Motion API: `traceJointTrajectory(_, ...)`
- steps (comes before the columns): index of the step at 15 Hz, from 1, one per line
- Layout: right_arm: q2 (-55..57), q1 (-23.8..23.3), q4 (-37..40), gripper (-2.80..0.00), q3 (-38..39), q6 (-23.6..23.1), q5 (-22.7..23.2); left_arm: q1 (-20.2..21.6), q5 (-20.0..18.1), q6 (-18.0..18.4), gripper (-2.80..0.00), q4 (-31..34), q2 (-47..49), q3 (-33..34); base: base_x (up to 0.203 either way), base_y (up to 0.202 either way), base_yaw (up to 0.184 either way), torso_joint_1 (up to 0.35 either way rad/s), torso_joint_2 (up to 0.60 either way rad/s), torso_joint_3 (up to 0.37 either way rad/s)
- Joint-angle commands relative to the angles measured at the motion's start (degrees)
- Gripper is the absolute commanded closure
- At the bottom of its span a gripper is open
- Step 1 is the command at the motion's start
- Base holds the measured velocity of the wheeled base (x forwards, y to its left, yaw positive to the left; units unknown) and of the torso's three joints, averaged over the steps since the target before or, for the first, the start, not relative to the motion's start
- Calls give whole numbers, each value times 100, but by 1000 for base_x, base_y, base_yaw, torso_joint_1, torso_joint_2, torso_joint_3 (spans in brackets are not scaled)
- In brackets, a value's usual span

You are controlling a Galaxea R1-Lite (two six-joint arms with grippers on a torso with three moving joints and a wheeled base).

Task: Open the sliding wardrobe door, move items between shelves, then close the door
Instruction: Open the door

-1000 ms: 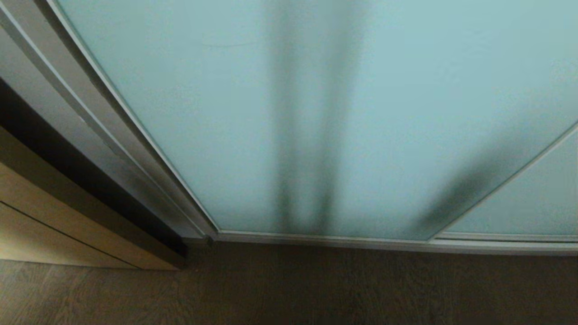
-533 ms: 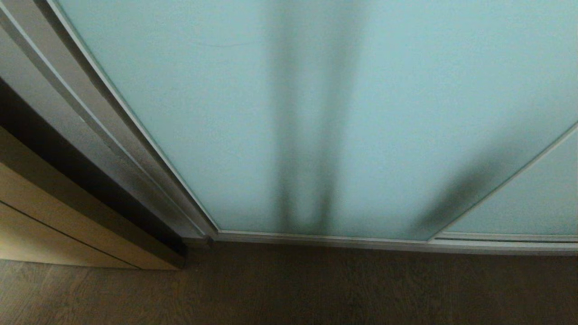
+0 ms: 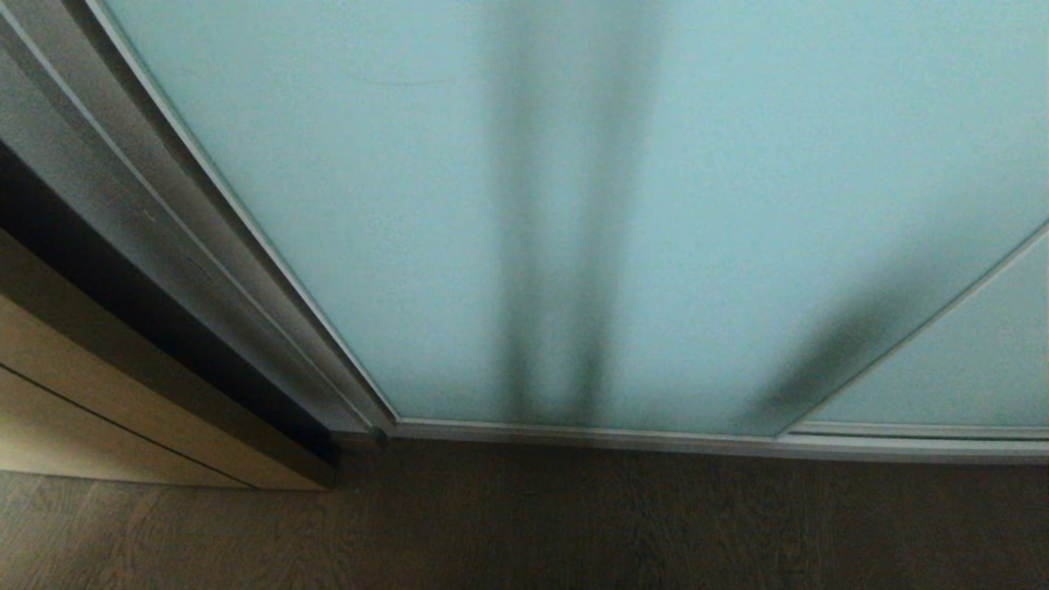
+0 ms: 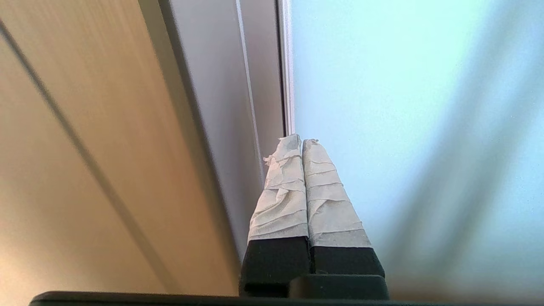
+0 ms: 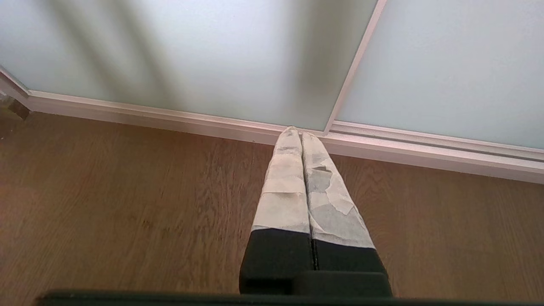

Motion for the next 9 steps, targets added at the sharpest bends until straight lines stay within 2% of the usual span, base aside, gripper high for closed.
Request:
traceJointTrajectory(1, 13, 2, 4, 0, 3, -3, 3, 1, 234, -88, 0, -1149, 1763, -673, 0, 0, 0, 0, 0, 0)
traceJointTrajectory(4, 13, 2, 6, 0, 0, -3, 3, 3, 593, -155, 0, -2916, 3321, -1245, 0, 0, 0, 0, 0, 0)
traceJointTrajectory(7, 13, 2, 0, 0, 6, -3, 3, 2, 1075, -116, 0, -4254, 4608, -1818, 0, 0, 0, 0, 0, 0)
traceJointTrajectory(9, 13, 2, 0, 0, 0, -3, 3, -5, 1304, -79, 0, -4879, 5209, -2047, 0, 0, 0, 0, 0, 0)
